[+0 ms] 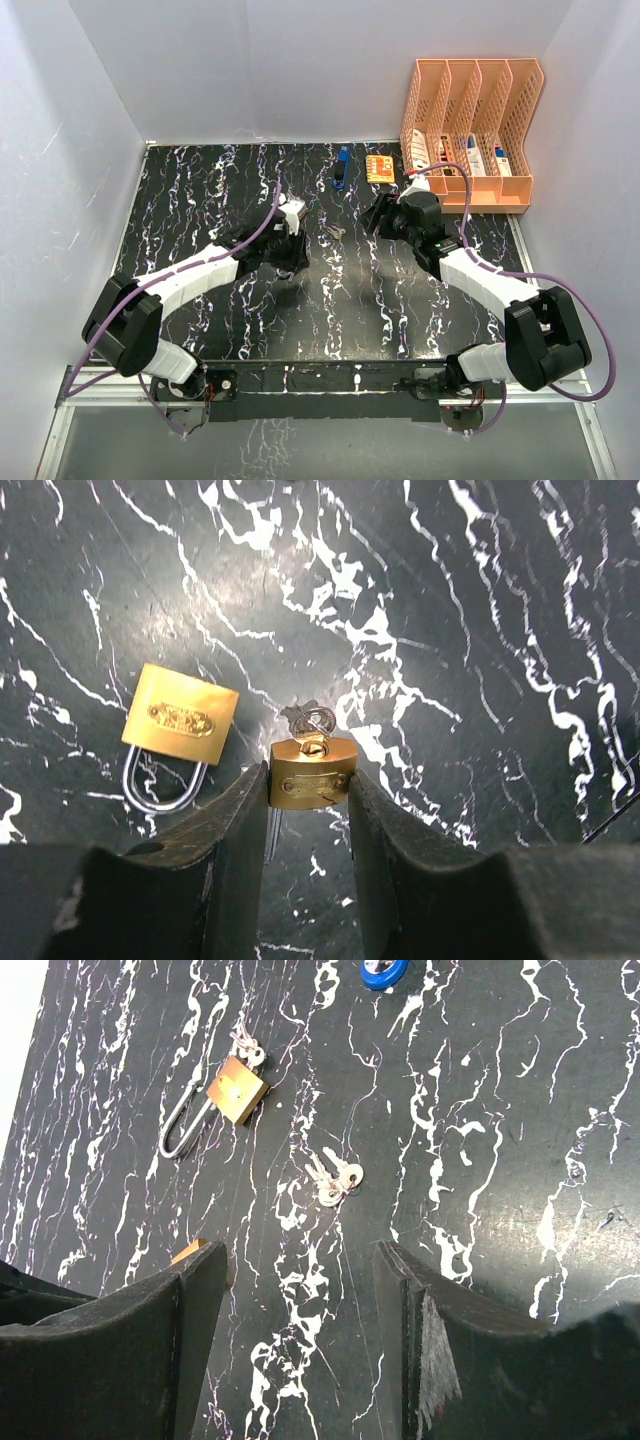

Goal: Unlock with the key

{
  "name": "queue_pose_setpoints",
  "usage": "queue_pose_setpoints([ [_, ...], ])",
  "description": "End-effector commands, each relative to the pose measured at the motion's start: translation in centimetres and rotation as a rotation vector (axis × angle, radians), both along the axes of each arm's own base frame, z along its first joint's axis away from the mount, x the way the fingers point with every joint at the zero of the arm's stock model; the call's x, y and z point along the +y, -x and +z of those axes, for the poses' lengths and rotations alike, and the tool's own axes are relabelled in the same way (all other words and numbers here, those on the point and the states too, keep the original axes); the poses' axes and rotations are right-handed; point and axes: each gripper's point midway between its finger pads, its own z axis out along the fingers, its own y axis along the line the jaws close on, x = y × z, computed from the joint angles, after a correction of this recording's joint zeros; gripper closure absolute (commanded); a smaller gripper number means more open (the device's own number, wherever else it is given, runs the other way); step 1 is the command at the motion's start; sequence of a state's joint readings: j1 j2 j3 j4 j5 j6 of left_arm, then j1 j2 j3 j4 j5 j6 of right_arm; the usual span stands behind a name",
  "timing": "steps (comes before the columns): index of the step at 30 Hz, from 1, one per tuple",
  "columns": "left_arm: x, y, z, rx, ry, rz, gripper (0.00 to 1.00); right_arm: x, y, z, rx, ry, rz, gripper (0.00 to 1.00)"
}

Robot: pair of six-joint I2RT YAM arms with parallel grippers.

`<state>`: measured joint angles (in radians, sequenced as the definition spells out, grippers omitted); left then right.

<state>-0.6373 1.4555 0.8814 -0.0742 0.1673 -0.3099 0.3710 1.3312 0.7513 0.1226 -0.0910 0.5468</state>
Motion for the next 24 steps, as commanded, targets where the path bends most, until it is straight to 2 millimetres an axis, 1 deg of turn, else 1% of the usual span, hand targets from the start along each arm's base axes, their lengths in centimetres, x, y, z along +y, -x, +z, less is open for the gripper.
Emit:
queue_pose_setpoints([
  [1,1.0,2.6,-0.5,0.041,-0.070,-0.064,1.00,0.4,-0.7,1.7,-0.051,-0.017,0.017,0.41],
  [6,0.8,4.4,-1.9,0.079,-0.124,-0.098,1.00,0.8,-0.7,1.7,-0.047,-0.027,0.030,0.41],
  [13,0.7,6.8,-4.7,0.107,-0.251,-0.124,1.00,0.9,-1.0,2.0,-0.052,-0.032,0.036,0.41],
  [20,1.7,8.0,-6.9,0.117,-0.336,-0.112,1.00,0.9,-0.9,1.9,-0.049,-0.031,0.036,0.41],
  [24,2.0,8.3,-7.6,0.117,-0.341,-0.105,1.00,0.9,-0.8,1.8,-0.048,-0.029,0.035,0.41],
])
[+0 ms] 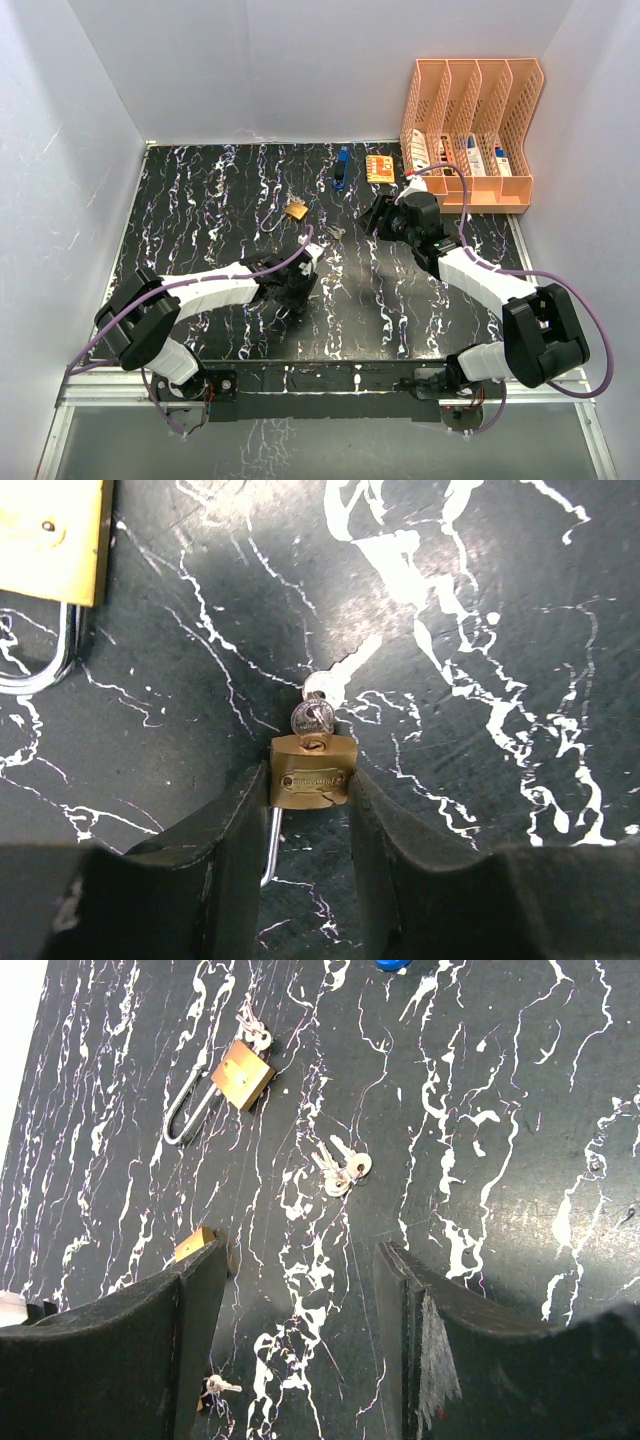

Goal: Unlock with the key

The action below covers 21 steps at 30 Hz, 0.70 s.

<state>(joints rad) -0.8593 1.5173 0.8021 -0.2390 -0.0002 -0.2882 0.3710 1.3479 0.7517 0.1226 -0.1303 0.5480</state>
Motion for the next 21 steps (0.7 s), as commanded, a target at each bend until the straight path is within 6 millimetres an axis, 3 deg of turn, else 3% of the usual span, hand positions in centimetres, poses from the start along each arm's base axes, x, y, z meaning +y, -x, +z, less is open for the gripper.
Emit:
queue_pose_setpoints([
  [1,0.8,0.1,-0.6,-0.013,-0.028,0.032,1.00,0.3,-1.1,2.4,-0.070,-0.021,0.000,0.41],
  [6,0.7,0.6,-1.1,0.005,-0.025,0.028,1.00,0.2,-1.0,2.2,-0.067,-0.020,0.000,0.41],
  [8,0.7,0.8,-1.1,0.013,-0.022,0.028,0.81,0.2,-0.9,2.2,-0.067,-0.020,0.000,0.41],
  [10,0.7,1.0,-1.2,0.017,-0.019,0.028,0.70,0.2,-0.9,2.2,-0.066,-0.021,0.000,0.41],
  [18,0.8,1.3,-0.6,0.012,-0.005,0.045,0.47,0.3,-0.8,2.2,-0.066,-0.025,0.004,0.41],
  [21,0.7,0.8,0.8,-0.013,0.001,0.062,0.38,0.2,-0.8,2.1,-0.066,-0.022,0.003,0.41],
])
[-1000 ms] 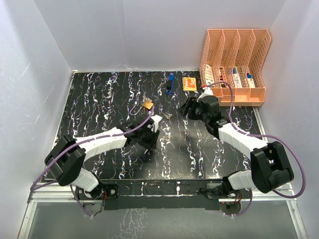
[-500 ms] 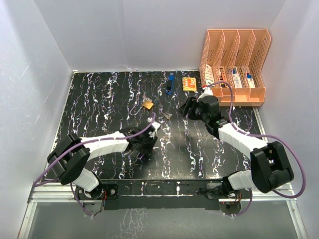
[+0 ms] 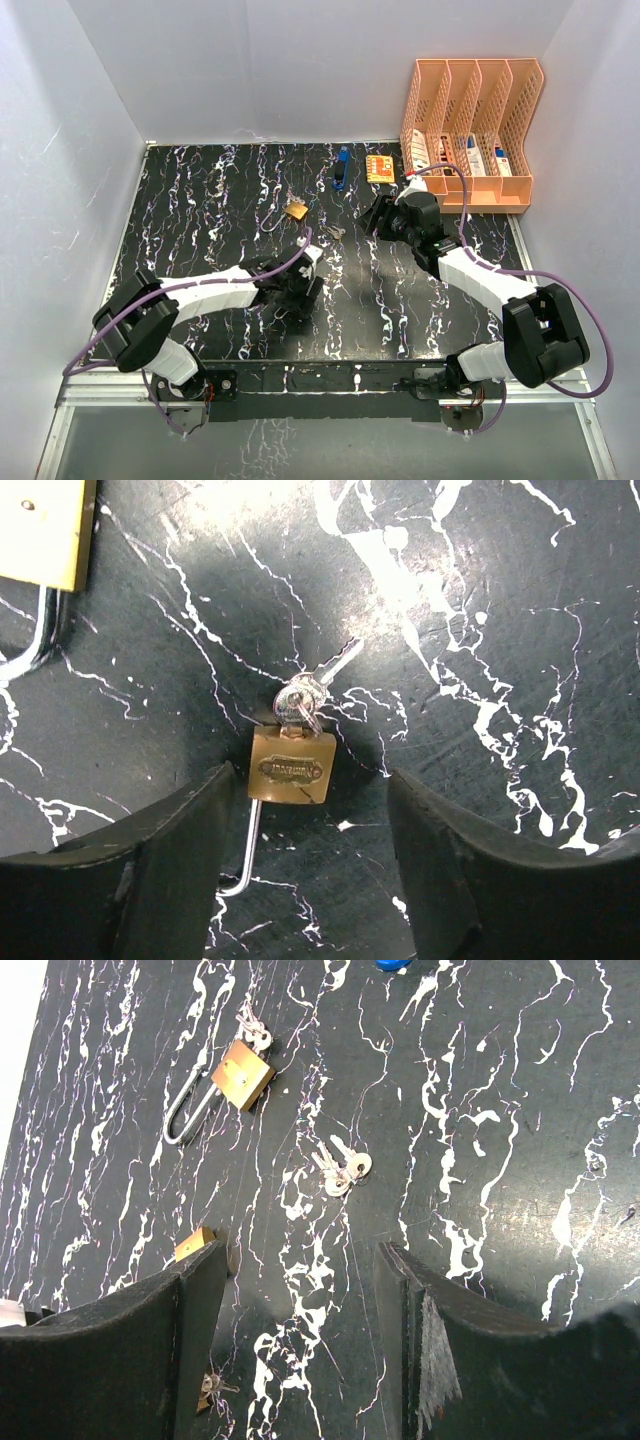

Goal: Unlock with the key

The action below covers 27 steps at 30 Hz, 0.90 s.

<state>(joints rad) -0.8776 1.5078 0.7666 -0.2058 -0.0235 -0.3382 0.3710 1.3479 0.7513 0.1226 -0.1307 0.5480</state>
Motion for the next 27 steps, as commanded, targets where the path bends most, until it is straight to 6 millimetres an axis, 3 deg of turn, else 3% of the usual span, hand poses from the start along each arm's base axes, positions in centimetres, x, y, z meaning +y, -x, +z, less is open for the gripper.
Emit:
queue_pose_setpoints([
  [1,0.7,-0.1,2.2,-0.034,-0.006,0.038,0.31,0.2,-0.8,2.1,-0.067,-0.017,0.004,0.41],
  [6,0.2,-3.0,9.1,-0.227,0.078,0.083,0.02,0.4,-0.9,1.1,-0.040,0.011,0.028,0.38],
  [11,0.7,-5.6,14.3,-0.397,0.124,0.174,0.02,1.1,-1.4,-0.7,0.018,0.057,0.069,0.37],
  [19,0.8,-7.1,17.0,-0.516,0.266,0.298,0.02,4.1,-2.2,-3.1,0.062,0.169,0.141,0.39],
  [27,1.6,-6.6,19.4,-0.613,0.400,0.303,0.07,5.9,-4.9,-5.2,0.048,0.318,0.186,0.44],
])
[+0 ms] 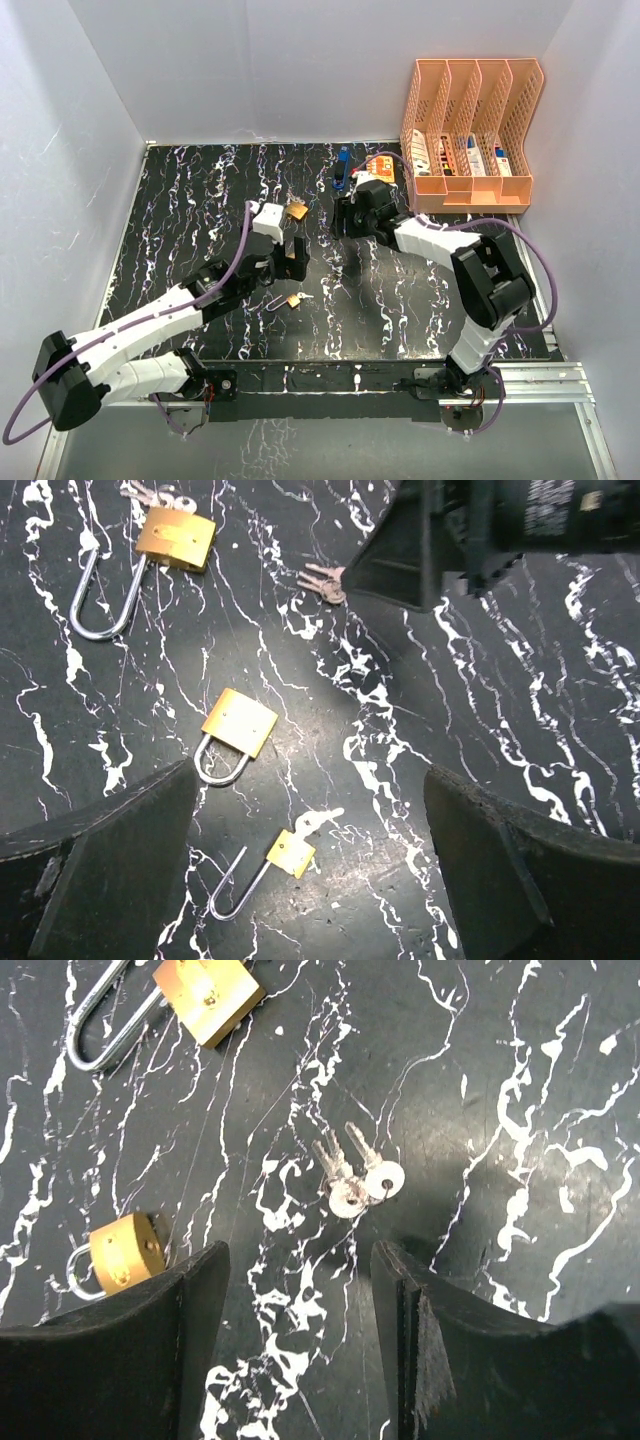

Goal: Unlock with the key

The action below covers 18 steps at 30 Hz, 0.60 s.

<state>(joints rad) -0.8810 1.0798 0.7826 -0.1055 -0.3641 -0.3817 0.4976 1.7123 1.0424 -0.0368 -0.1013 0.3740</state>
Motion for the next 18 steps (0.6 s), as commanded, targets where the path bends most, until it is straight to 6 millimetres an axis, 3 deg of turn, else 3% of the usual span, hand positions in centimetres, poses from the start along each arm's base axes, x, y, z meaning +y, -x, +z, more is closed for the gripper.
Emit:
queue_pose_setpoints([
  [1,0.4,-0.3,3.4,-0.106,0.114,0.023,0.07,0.1,-2.8,0.5,-0.087,0.084,0.011,0.44],
  [10,1.5,0.3,2.4,-0.082,0.107,0.054,0.07,0.7,-5.0,-1.3,-0.105,0.152,0.060,0.50],
  [18,1.7,0.4,1.4,-0.056,0.087,0.060,0.05,0.6,-5.2,-2.0,-0.100,0.182,0.071,0.53],
])
